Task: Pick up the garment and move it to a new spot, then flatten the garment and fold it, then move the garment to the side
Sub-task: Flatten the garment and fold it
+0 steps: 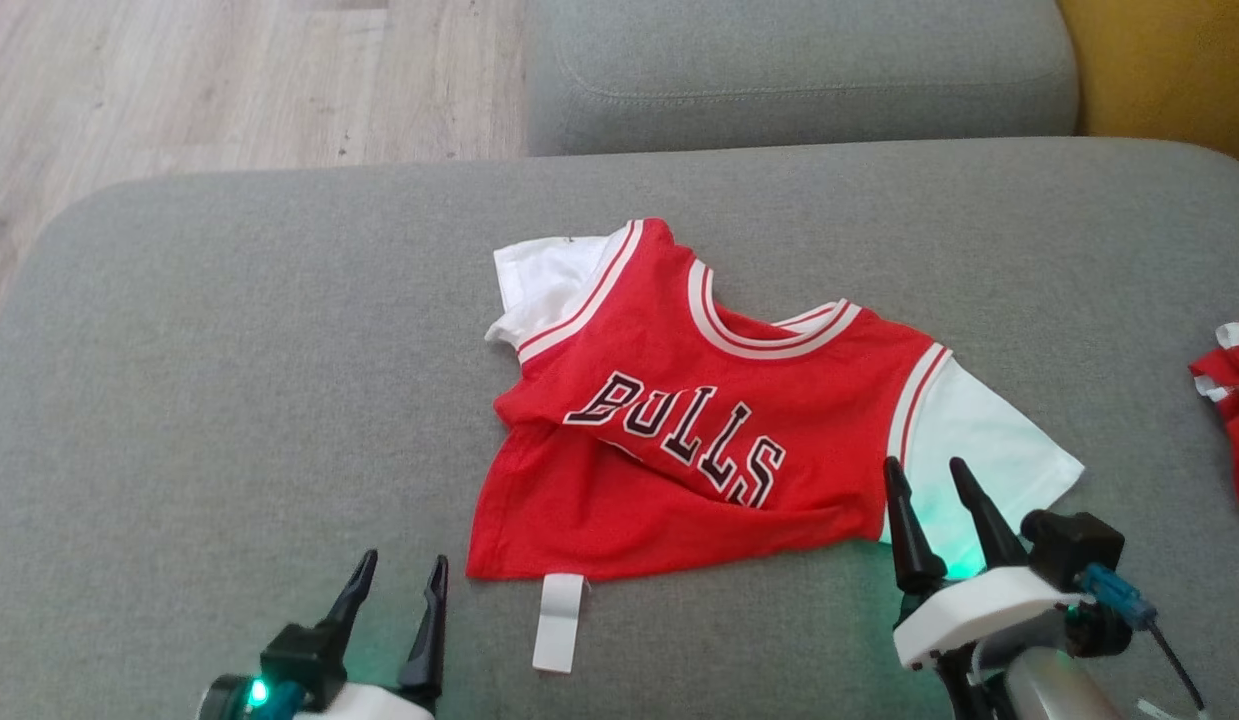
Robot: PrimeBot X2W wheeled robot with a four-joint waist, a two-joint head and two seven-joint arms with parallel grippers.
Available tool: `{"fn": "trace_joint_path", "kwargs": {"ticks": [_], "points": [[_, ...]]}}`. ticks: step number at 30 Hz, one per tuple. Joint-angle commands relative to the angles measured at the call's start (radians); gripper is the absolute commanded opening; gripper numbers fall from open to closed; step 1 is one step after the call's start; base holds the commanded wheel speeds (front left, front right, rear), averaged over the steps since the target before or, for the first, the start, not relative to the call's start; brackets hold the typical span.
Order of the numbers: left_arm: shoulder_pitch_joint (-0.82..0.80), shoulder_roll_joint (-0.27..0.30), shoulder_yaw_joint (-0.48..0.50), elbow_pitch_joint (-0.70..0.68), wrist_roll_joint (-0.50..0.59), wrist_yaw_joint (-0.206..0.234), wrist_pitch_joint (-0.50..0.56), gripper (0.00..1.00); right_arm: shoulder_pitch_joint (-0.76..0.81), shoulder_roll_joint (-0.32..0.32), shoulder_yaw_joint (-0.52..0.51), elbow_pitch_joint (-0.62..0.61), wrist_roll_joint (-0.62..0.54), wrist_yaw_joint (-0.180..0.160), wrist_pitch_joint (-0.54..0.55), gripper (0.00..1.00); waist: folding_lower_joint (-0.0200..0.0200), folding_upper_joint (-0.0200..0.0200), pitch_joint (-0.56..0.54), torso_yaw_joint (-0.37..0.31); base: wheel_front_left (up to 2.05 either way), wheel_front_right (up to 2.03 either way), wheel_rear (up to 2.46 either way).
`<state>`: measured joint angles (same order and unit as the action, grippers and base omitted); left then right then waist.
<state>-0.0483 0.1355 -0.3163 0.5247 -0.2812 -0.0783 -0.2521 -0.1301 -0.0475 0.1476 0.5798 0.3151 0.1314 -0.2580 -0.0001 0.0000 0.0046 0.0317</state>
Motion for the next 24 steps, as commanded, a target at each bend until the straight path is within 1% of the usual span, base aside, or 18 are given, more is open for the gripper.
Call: {"fn": "trace_joint_path", "kwargs": {"ticks": [1,5,11,14,17,21,24], "points": [[-0.04,-0.006,0.047,-0.037,0.009,0.005,-0.01,1.0,-0.027,-0.003,0.019,-0.029,-0.009,-0.001,-0.004,1.0,0.0001,0.0,-0.003,-0.002,0.0,0.0,0.0],[-0.038,-0.042,0.084,-0.03,0.029,0.0,-0.01,1.0,-0.025,-0.003,0.018,-0.036,-0.015,-0.001,-0.004,1.0,0.0001,0.0,-0.009,-0.011,0.0,0.0,0.0],[-0.022,-0.066,0.16,-0.045,0.088,0.065,-0.01,1.0,-0.017,-0.003,0.027,-0.053,-0.05,-0.001,-0.004,1.0,0.0001,0.0,-0.019,-0.034,0.0,0.0,0.0],[0.008,-0.071,0.19,-0.057,0.114,0.086,-0.01,1.0,-0.009,-0.003,0.032,-0.051,-0.087,-0.001,-0.004,1.0,0.0001,0.0,-0.025,-0.038,0.0,0.0,0.0],[0.044,-0.075,0.215,-0.074,0.131,0.095,-0.01,1.0,0.007,-0.003,0.009,-0.048,-0.112,-0.001,-0.004,1.0,0.0001,0.0,-0.035,-0.035,0.0,0.0,0.0],[0.076,-0.078,0.242,-0.1,0.142,0.102,-0.01,1.0,0.024,-0.003,-0.035,-0.047,-0.117,-0.001,-0.004,1.0,0.0001,0.0,-0.044,-0.028,0.0,0.0,0.0],[0.101,-0.08,0.266,-0.12,0.15,0.097,-0.01,1.0,0.038,-0.003,-0.076,-0.047,-0.118,-0.001,-0.004,1.0,0.0001,0.0,-0.053,-0.022,0.0,0.0,0.0]]}}
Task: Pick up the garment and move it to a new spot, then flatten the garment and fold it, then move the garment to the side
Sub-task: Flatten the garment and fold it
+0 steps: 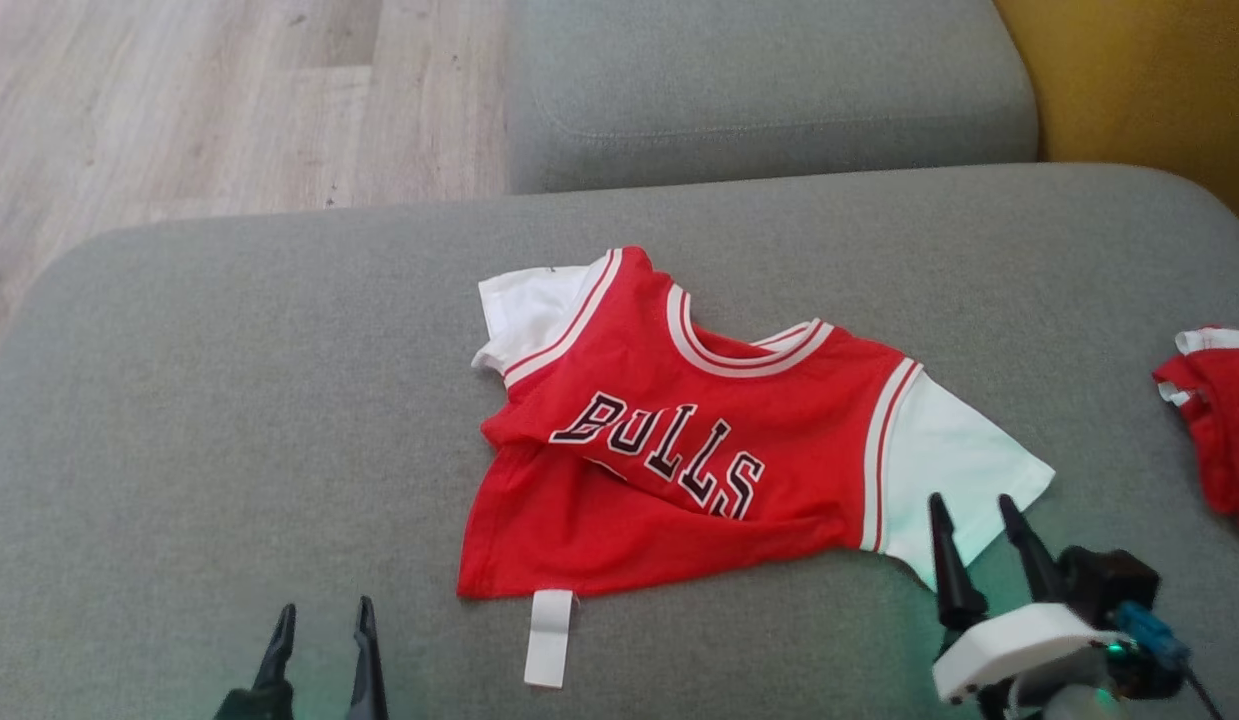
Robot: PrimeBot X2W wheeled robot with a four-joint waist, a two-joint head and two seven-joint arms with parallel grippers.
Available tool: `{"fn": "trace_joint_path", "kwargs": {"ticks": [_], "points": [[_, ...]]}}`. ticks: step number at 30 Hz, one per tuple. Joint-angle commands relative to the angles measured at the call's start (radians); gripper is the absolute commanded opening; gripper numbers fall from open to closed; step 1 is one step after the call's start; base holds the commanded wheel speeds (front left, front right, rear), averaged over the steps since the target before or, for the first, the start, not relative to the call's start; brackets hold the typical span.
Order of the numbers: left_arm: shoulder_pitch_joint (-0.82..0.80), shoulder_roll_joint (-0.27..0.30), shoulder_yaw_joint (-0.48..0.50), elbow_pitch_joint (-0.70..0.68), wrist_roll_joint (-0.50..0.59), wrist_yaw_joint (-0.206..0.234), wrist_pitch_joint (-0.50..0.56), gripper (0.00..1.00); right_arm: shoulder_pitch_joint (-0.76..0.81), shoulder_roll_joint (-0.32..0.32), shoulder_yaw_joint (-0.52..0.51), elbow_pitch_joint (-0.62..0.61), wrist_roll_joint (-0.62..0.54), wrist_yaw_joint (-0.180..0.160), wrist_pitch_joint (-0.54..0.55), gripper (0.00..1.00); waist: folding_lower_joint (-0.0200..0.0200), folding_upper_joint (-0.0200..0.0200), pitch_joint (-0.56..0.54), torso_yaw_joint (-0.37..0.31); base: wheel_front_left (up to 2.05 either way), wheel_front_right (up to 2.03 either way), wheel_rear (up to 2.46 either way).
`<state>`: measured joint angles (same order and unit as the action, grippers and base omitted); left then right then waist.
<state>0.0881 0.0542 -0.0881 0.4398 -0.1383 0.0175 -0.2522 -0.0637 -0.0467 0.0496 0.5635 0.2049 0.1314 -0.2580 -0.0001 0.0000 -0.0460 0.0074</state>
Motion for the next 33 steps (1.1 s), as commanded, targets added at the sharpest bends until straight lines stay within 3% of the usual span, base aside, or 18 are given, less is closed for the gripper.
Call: {"fn": "trace_joint_path", "kwargs": {"ticks": [1,11,19,24,26,33], "points": [[-0.029,0.0,0.044,-0.04,0.01,0.0,-0.009,1.0,-0.025,-0.004,0.008,-0.03,-0.009,-0.001,-0.004,1.0,0.0001,0.0,-0.005,0.003,0.0,0.0,0.0],[-0.029,-0.003,0.08,-0.052,0.024,-0.02,-0.01,1.0,-0.026,-0.004,-0.037,-0.032,-0.023,-0.001,-0.004,1.0,0.0001,0.0,-0.012,-0.005,0.0,0.0,0.0],[-0.055,-0.004,0.019,-0.05,-0.03,-0.039,-0.01,1.0,-0.043,-0.004,-0.026,-0.04,-0.024,-0.001,-0.004,1.0,0.0001,0.0,0.009,-0.021,0.0,0.0,0.0],[-0.108,-0.004,-0.08,0.025,-0.142,-0.093,-0.01,1.0,-0.047,-0.004,-0.004,-0.038,-0.024,-0.001,-0.004,1.0,0.0001,0.0,0.037,-0.038,0.0,0.0,0.0],[-0.132,-0.004,-0.152,0.103,-0.24,-0.117,-0.01,1.0,-0.054,-0.004,0.01,-0.035,-0.022,-0.001,-0.004,1.0,0.0001,0.0,0.049,-0.061,0.0,0.0,0.0],[-0.177,-0.004,-0.226,0.239,-0.367,-0.133,-0.01,1.0,-0.066,-0.004,0.011,-0.038,-0.026,-0.001,-0.004,1.0,0.0001,0.0,0.07,-0.107,0.0,0.0,0.0]]}}
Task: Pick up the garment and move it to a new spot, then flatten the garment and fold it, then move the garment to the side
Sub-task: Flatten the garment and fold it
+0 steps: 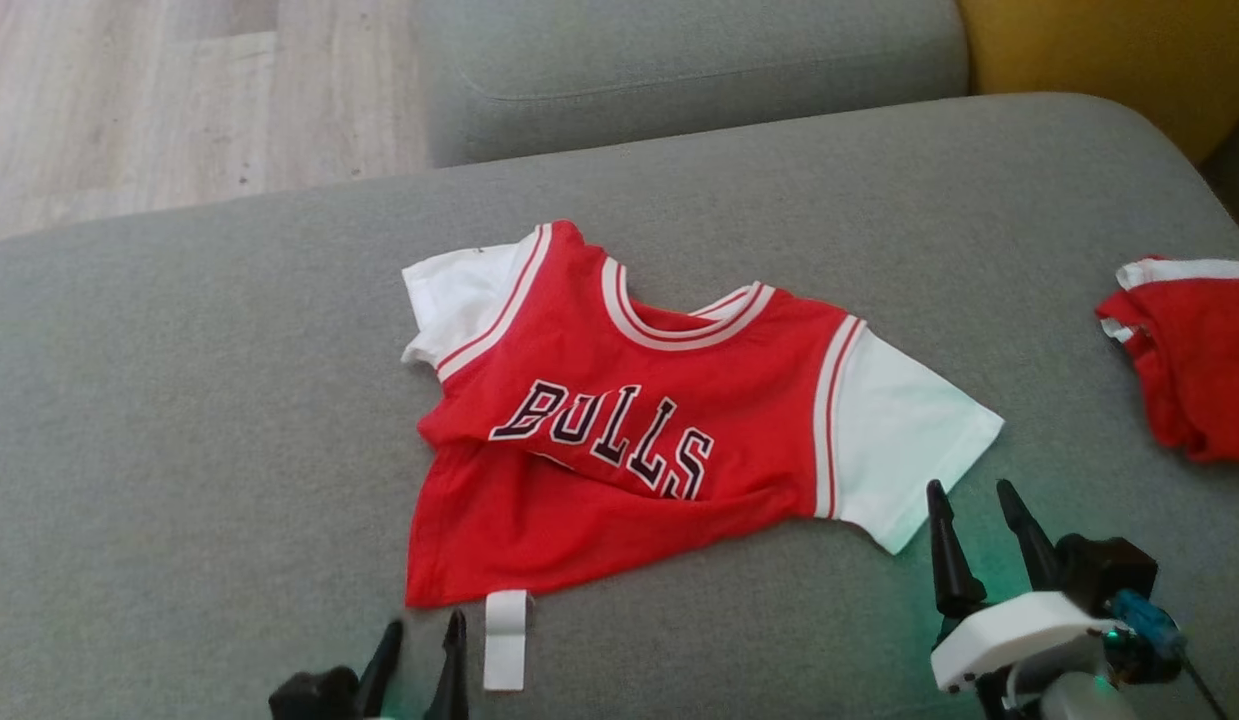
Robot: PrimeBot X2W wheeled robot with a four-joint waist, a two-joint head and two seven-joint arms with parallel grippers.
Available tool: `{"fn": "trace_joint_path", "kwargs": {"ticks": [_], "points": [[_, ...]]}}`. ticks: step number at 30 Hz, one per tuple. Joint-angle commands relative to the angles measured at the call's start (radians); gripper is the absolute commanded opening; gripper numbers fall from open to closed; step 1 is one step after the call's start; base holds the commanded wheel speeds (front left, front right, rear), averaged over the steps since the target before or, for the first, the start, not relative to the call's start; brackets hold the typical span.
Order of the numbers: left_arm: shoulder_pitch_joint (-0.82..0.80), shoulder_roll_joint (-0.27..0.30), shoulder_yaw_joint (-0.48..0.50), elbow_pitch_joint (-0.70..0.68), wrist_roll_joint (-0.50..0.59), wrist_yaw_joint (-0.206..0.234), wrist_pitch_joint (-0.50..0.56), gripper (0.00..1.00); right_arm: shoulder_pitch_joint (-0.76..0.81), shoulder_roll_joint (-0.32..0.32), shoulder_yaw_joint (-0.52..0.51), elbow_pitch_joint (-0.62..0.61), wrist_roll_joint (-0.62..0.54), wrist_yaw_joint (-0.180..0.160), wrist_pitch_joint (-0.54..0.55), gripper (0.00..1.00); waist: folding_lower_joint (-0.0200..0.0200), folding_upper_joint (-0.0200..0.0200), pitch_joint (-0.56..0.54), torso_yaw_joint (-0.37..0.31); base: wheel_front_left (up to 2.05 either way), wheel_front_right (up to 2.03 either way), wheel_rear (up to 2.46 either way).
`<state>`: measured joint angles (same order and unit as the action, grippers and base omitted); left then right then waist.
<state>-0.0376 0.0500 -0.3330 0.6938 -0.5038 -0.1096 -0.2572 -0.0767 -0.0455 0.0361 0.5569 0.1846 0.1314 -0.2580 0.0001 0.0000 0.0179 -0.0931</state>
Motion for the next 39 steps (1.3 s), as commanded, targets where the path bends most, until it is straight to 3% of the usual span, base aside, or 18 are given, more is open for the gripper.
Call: {"fn": "trace_joint_path", "kwargs": {"ticks": [1,17,19,20,22,23,27,33,39], "points": [[-0.057,0.0,0.018,-0.008,-0.008,-0.007,-0.005,1.0,-0.053,-0.005,0.023,-0.032,-0.007,-0.001,-0.004,1.0,-0.0001,0.0,0.009,-0.01,0.0,0.0,0.0],[-0.151,0.0,-0.011,0.054,-0.136,-0.019,-0.005,0.99,-0.088,-0.005,0.04,-0.045,0.01,-0.001,-0.004,1.0,-0.0001,0.0,0.064,-0.043,0.0,0.0,0.0],[-0.155,0.0,-0.013,0.067,-0.153,-0.02,-0.005,0.66,-0.093,-0.005,0.041,-0.046,0.012,-0.001,-0.004,1.0,-0.0001,0.0,0.068,-0.046,0.0,0.0,0.0],[-0.158,0.0,-0.015,0.071,-0.158,-0.02,-0.005,0.6,-0.095,-0.005,0.042,-0.046,0.013,-0.001,-0.004,1.0,-0.0001,0.0,0.07,-0.047,0.0,0.0,0.0],[-0.161,0.0,-0.018,0.083,-0.167,-0.02,-0.005,0.24,-0.098,-0.005,0.041,-0.047,0.015,-0.001,-0.004,1.0,-0.0001,0.0,0.074,-0.048,0.0,0.0,0.0],[-0.166,0.0,-0.025,0.093,-0.172,-0.02,-0.005,0.0,-0.1,-0.005,0.04,-0.046,0.017,-0.001,-0.004,1.0,-0.0001,0.0,0.078,-0.047,0.0,0.0,0.0],[-0.181,0.0,-0.017,0.097,-0.166,-0.015,-0.005,0.0,-0.115,-0.005,0.006,-0.034,0.015,-0.001,-0.004,1.0,-0.0001,0.0,0.082,-0.029,0.0,0.0,0.0],[-0.146,0.0,0.136,-0.014,-0.042,0.045,-0.005,0.0,-0.154,-0.005,-0.081,0.024,-0.042,-0.001,-0.004,1.0,-0.0001,0.0,0.072,0.023,0.0,0.0,0.0],[-0.086,0.0,0.226,-0.071,0.046,0.032,-0.005,0.0,-0.171,-0.005,-0.114,0.127,-0.086,-0.001,-0.004,1.0,-0.0001,0.0,0.066,0.065,0.0,0.0,0.0]]}}
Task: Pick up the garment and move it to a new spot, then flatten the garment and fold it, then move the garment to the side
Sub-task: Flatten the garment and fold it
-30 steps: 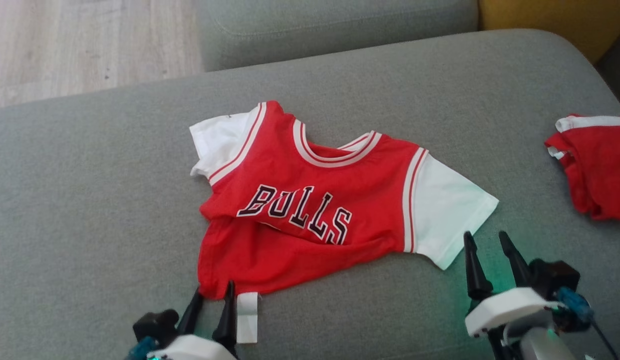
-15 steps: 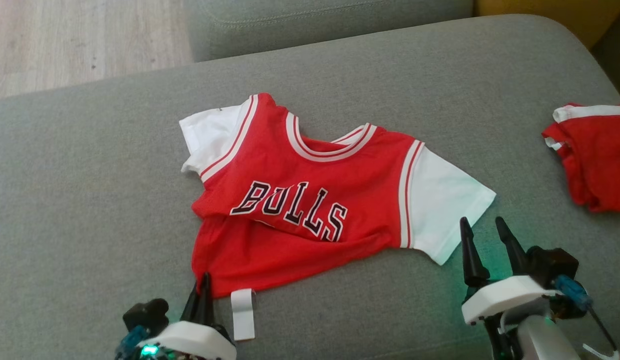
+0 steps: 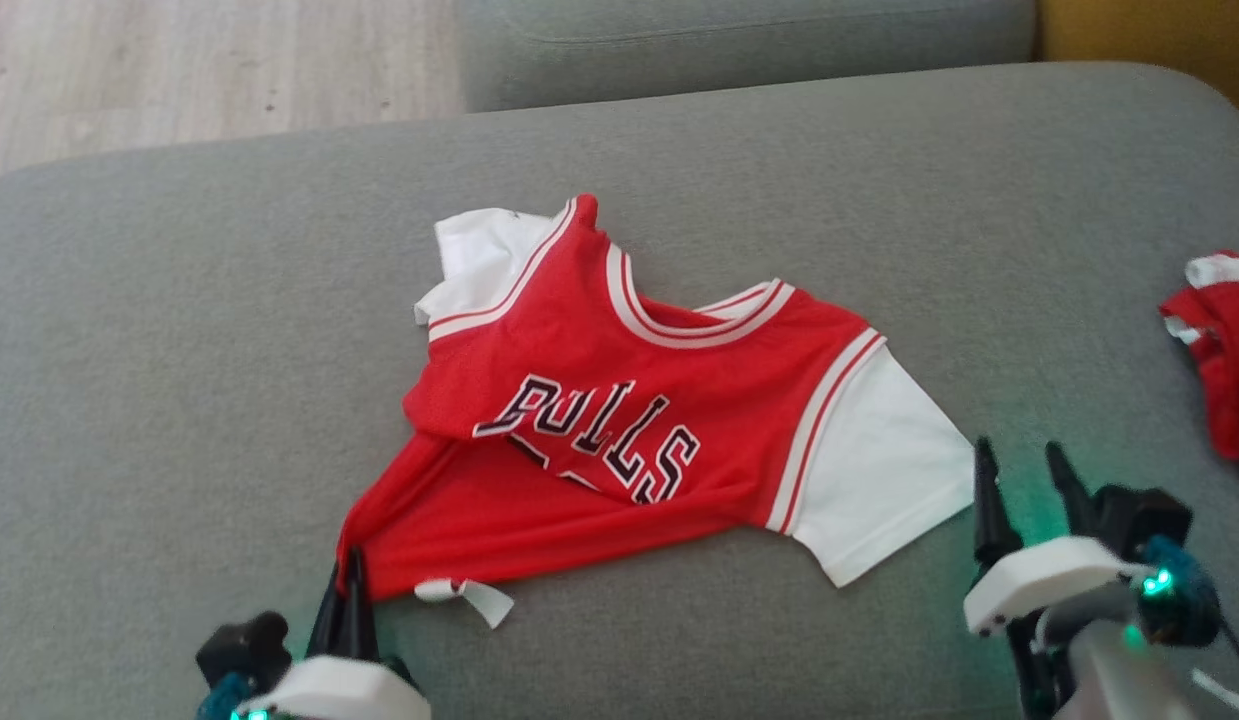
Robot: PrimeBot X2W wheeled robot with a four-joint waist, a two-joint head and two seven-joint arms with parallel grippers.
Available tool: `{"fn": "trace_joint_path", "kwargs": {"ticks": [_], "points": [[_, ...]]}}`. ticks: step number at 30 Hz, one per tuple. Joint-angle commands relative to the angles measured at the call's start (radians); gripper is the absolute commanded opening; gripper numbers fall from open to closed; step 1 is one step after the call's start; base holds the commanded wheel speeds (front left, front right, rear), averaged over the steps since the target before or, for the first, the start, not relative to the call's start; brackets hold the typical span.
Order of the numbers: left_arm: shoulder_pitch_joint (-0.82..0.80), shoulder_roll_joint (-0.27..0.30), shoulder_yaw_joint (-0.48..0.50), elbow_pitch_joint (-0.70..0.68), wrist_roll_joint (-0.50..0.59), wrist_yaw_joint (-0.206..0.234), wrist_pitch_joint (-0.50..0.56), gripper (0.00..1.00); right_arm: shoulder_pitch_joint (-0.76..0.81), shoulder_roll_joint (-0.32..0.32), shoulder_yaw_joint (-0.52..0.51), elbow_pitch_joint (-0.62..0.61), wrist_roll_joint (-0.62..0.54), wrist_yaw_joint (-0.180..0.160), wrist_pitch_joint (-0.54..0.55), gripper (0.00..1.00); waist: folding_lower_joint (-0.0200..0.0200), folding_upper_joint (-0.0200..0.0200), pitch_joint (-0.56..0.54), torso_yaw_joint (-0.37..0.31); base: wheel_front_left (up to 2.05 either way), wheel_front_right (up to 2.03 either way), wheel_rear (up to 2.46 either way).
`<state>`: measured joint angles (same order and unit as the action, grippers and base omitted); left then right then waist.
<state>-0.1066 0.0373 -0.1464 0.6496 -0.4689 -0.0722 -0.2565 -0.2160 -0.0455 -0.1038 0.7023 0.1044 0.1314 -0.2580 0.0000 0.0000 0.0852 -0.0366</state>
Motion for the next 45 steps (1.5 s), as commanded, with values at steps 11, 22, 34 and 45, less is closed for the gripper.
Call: {"fn": "trace_joint_path", "kwargs": {"ticks": [11,22,34,45], "points": [[-0.017,0.013,0.002,-0.023,0.0,-0.03,-0.005,0.0,-0.074,-0.005,0.092,0.17,0.015,-0.001,-0.004,1.0,0.0,0.0,0.021,0.031,0.0,0.0,0.0],[-0.024,0.013,-0.001,-0.019,0.002,-0.033,-0.005,0.0,-0.146,-0.005,0.226,0.354,0.142,-0.001,-0.003,0.0,0.0,0.0,0.016,0.051,0.0,0.0,0.0],[-0.124,0.031,0.073,-0.211,0.072,-0.055,-0.005,0.0,-0.187,-0.005,0.189,-0.069,0.354,-0.001,-0.004,0.0,0.0,0.0,-0.112,0.047,0.0,0.0,0.0],[-0.494,0.216,-0.066,-0.33,0.019,-0.058,0.016,0.0,-0.425,-0.005,0.181,-0.286,0.564,-0.001,0.004,0.0,0.0,0.0,-0.194,0.048,0.0,0.0,0.0]]}}
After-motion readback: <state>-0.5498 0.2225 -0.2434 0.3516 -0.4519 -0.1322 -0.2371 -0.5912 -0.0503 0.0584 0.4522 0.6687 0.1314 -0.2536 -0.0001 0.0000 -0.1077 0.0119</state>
